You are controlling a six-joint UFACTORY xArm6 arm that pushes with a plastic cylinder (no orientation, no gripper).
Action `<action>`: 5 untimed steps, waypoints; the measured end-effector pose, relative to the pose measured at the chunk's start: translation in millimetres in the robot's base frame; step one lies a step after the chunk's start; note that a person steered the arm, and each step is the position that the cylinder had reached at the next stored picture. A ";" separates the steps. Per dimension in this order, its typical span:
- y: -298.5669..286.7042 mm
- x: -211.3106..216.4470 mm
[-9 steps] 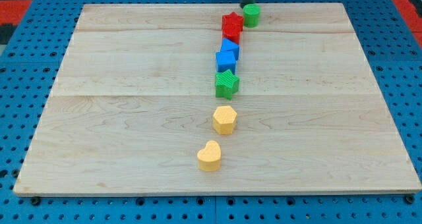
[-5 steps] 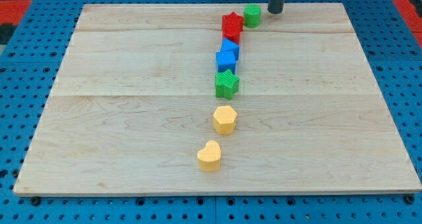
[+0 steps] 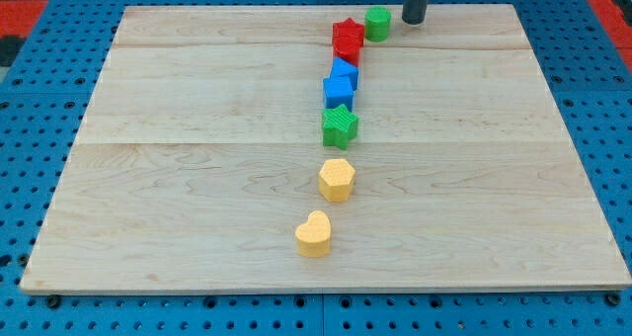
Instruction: Slightly push the green circle into the top side of the red star
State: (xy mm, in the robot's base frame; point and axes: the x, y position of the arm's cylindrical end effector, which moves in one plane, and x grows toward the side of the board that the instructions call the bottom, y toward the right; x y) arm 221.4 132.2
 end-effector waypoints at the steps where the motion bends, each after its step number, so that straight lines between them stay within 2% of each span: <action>1: 7.9 -0.1; 2: 32.5 -2.0; 3: 31.0 -2.0; 5: -50.7 -1.4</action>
